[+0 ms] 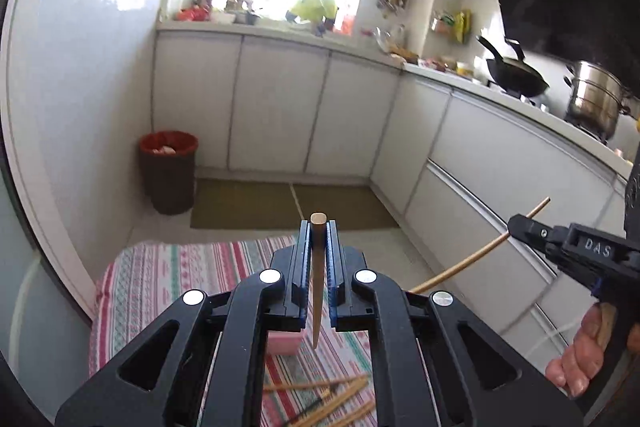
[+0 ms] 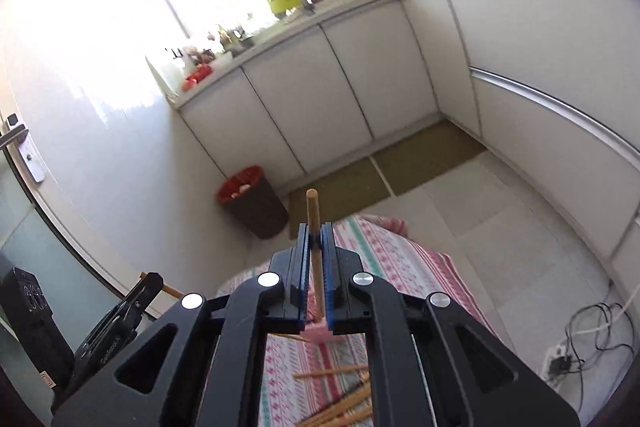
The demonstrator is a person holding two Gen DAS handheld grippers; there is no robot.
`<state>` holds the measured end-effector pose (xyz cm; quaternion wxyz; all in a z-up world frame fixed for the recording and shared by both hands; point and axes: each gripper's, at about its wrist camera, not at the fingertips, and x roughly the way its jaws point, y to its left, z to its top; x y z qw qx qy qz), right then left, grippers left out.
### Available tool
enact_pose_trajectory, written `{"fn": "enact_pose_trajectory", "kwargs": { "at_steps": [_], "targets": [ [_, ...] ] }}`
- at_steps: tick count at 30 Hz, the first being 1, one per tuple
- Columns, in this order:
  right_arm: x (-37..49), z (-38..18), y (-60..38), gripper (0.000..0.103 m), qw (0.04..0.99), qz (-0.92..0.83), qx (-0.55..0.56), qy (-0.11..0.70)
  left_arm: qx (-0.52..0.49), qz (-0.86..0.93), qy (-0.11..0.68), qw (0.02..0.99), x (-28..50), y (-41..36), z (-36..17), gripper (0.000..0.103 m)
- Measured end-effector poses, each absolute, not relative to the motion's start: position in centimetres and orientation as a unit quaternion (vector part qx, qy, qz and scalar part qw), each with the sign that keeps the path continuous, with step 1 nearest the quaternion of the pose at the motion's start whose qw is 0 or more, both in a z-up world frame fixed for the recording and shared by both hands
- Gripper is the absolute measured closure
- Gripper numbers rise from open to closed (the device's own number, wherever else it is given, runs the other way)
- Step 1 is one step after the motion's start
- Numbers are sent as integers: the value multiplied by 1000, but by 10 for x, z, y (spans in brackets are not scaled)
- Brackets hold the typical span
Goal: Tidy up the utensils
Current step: 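Lift the chopstick with the left tool while the right tool grasps and lifts another, then lower both chopsticks into the pink basket and open both tools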
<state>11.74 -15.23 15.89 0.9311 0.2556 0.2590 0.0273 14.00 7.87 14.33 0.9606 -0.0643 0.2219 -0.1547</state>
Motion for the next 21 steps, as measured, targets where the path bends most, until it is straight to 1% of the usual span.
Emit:
{"fn": "enact_pose_trajectory", "kwargs": {
  "at_steps": [4, 10, 11, 12, 14, 17, 19, 20, 21],
  "targets": [
    [147, 151, -135, 97, 927, 47, 261, 265, -66, -123, 219, 966, 165, 81, 140, 97],
    [184, 117, -113, 97, 928, 47, 240, 280, -61, -96, 222, 968, 199, 81, 101, 96],
    [187, 111, -111, 97, 929, 45, 237, 282, -67, -98, 231, 966, 202, 83, 93, 94],
    [192, 104, -110, 97, 927, 44, 236, 286, -81, -101, 239, 962, 203, 86, 83, 85],
    [201, 93, -108, 97, 924, 43, 236, 297, -106, -91, 236, 962, 201, 96, 73, 73],
    [207, 82, -102, 97, 924, 40, 232, 302, -113, -80, 228, 964, 195, 107, 77, 73],
    [213, 79, -97, 97, 925, 39, 227, 303, -116, -65, 211, 968, 186, 114, 86, 65],
    [215, 77, -94, 97, 925, 38, 224, 304, -117, -64, 207, 969, 184, 116, 89, 60],
    [218, 75, -91, 97, 925, 39, 222, 306, -117, -64, 205, 970, 181, 119, 92, 58]
  ]
}}
